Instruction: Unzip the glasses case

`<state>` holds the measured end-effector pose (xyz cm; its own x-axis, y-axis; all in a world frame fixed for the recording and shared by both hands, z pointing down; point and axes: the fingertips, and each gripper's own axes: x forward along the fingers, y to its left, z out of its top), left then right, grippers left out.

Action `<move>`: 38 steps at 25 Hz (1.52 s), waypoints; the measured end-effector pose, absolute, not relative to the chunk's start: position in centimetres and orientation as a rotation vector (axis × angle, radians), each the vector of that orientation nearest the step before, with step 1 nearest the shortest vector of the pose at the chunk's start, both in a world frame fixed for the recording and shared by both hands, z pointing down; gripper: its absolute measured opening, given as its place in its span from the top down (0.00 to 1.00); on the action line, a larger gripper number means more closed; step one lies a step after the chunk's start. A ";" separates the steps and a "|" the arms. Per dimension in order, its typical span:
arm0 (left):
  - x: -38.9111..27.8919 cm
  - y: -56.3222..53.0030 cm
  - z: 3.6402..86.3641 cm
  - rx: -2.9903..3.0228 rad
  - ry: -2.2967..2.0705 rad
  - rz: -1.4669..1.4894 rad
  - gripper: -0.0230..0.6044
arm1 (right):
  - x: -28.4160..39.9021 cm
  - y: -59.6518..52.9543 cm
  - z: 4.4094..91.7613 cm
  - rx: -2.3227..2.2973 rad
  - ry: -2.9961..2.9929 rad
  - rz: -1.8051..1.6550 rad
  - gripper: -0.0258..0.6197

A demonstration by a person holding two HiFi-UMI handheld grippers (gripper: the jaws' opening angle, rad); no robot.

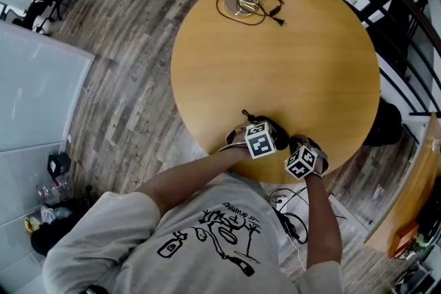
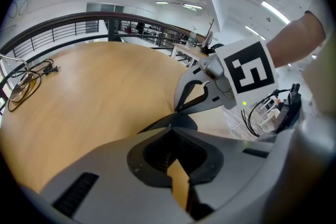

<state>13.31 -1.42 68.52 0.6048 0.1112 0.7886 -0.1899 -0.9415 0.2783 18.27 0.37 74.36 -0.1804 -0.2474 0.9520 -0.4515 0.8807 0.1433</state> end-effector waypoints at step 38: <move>10.6 -1.5 68.8 2.444 -0.158 1.269 0.95 | 13.7 -0.4 74.0 0.402 -1.833 0.125 0.92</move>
